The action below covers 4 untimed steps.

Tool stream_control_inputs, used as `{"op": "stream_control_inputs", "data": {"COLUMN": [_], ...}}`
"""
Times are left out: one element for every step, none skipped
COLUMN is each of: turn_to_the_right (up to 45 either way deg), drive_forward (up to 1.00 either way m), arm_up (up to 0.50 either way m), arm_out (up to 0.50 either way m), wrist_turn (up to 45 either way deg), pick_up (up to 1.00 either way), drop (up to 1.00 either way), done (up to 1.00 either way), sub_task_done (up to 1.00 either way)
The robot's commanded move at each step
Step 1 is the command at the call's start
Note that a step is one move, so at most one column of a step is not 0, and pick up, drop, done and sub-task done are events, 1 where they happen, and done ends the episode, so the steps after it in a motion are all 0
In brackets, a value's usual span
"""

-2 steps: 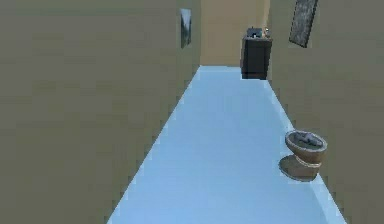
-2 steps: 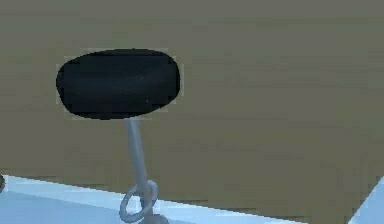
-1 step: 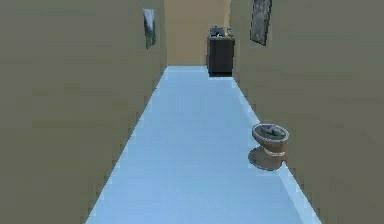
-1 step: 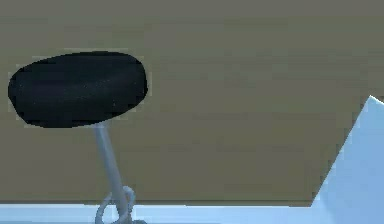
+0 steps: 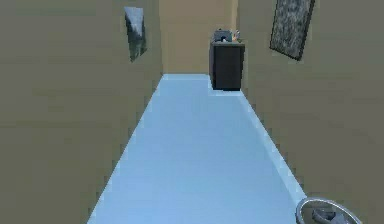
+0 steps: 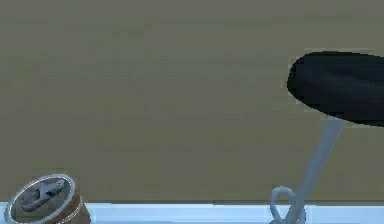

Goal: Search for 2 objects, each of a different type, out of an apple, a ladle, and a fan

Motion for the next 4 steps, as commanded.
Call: {"op": "stream_control_inputs", "data": {"turn_to_the_right": [0.0,3.0,45.0,42.0], "drive_forward": [0.95,0.0,0.0,0.0], "arm_up": [0.0,0.0,0.0,0.0], "arm_out": [0.0,0.0,0.0,0.0], "wrist_turn": [0.0,0.0,0.0,0.0], "pick_up": [0.0,0.0,0.0,0.0], "drop": [0.0,0.0,0.0,0.0], "done": [0.0,0.0,0.0,0.0], "sub_task_done": [0.0,0.0,0.0,0.0]}}
